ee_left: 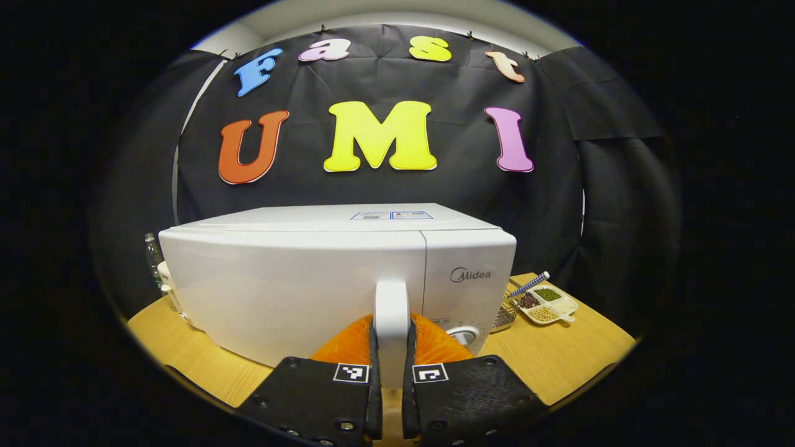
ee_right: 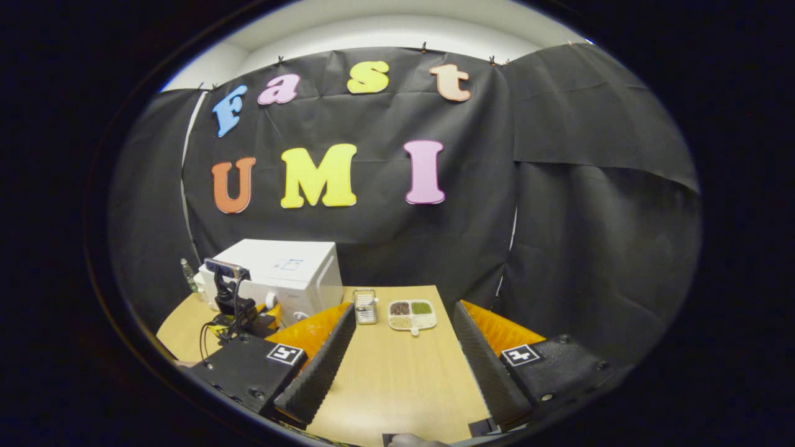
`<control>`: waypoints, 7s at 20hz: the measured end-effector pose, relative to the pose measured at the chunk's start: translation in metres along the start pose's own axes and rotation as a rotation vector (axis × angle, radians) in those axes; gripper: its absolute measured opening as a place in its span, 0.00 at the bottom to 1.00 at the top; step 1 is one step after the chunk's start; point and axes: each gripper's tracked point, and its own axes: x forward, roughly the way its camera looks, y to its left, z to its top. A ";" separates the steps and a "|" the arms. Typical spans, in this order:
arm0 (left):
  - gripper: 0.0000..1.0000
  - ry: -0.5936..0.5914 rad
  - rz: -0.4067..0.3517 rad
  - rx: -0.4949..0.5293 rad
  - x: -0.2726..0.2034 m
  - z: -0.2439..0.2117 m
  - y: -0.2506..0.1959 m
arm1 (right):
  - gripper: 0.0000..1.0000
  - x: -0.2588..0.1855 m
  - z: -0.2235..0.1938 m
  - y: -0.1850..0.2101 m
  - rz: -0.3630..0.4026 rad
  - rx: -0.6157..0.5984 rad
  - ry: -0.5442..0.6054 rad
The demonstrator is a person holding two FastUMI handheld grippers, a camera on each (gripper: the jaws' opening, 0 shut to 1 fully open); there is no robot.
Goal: Open the microwave oven with the left hand, put the food in, and close the microwave oven.
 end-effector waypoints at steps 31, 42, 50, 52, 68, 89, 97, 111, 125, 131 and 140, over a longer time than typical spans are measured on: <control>0.95 0.036 0.069 0.079 -0.136 -0.016 0.070 | 1.00 -0.055 -0.018 0.083 0.116 -0.070 -0.005; 0.95 0.080 0.065 0.097 -0.177 -0.024 0.097 | 1.00 -0.060 -0.030 0.098 0.151 -0.030 0.011; 0.95 0.116 0.110 0.093 -0.236 -0.037 0.155 | 0.96 -0.066 -0.047 0.161 0.247 0.012 0.062; 0.95 0.123 0.128 0.087 -0.249 -0.040 0.173 | 1.00 -0.070 -0.048 0.179 0.270 0.014 0.062; 0.95 0.149 0.299 0.093 -0.330 -0.048 0.343 | 1.00 -0.084 -0.091 0.273 0.308 0.029 0.094; 0.95 0.166 0.319 0.126 -0.321 0.028 0.243 | 0.57 0.124 -0.289 0.193 0.418 0.375 0.607; 0.95 0.178 0.429 0.113 -0.300 0.050 0.209 | 0.22 0.137 -0.279 0.197 0.588 0.464 0.755; 0.95 0.177 0.488 0.092 -0.308 0.069 0.219 | 0.15 0.129 -0.141 0.284 0.801 0.459 0.538; 0.95 0.088 0.237 0.148 -0.293 0.080 0.305 | 0.13 0.244 -0.126 0.431 0.363 0.947 0.089; 0.95 0.096 0.215 0.179 -0.298 0.053 0.338 | 0.13 0.304 -0.158 0.461 0.162 1.017 0.034; 0.95 0.059 0.191 0.217 -0.295 0.060 0.347 | 0.07 0.345 -0.184 0.478 0.077 0.695 -0.003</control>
